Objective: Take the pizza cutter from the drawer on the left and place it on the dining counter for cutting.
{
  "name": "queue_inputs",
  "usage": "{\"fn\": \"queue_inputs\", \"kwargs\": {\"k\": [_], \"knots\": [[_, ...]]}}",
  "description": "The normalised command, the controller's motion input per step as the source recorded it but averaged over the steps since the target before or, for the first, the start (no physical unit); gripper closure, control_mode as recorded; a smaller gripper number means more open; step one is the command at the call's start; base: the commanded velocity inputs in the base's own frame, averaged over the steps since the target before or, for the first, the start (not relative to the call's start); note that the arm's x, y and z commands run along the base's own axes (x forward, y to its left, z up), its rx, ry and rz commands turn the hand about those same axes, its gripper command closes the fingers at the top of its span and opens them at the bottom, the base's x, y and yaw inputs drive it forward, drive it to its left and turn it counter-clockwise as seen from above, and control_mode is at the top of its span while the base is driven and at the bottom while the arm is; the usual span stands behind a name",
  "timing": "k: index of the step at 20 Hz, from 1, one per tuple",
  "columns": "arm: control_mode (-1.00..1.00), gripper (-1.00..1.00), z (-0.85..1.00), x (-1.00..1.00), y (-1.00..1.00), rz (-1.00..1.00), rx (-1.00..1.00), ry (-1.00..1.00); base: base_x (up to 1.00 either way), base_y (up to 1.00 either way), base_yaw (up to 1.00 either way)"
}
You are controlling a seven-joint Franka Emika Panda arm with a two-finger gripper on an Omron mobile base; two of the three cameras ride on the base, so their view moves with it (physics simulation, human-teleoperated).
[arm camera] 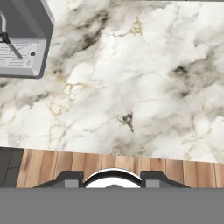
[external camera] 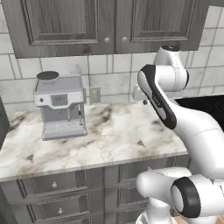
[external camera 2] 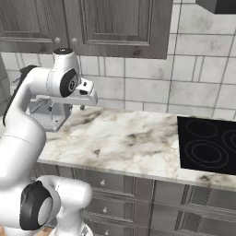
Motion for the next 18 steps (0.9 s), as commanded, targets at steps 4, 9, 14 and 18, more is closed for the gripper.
{"fn": "queue_inputs", "kwargs": {"k": [4, 9, 14, 18], "knots": [[-1.00, -1.00, -0.01, -0.18, 0.17, -0.03, 0.00, -0.01, 0.00, 0.00, 0.00], [-1.00, -1.00, -0.16, -0.70, 0.80, -0.14, 0.00, -0.13, 0.00, 0.00, 0.00], [-1.00, -1.00, -0.37, -0.64, 0.89, -0.06, 0.00, -0.19, 0.00, 0.00, 0.00], [-1.00, -1.00, -0.43, -0.54, 0.65, -0.07, 0.00, -0.23, 0.00, 0.00, 0.00]]}}
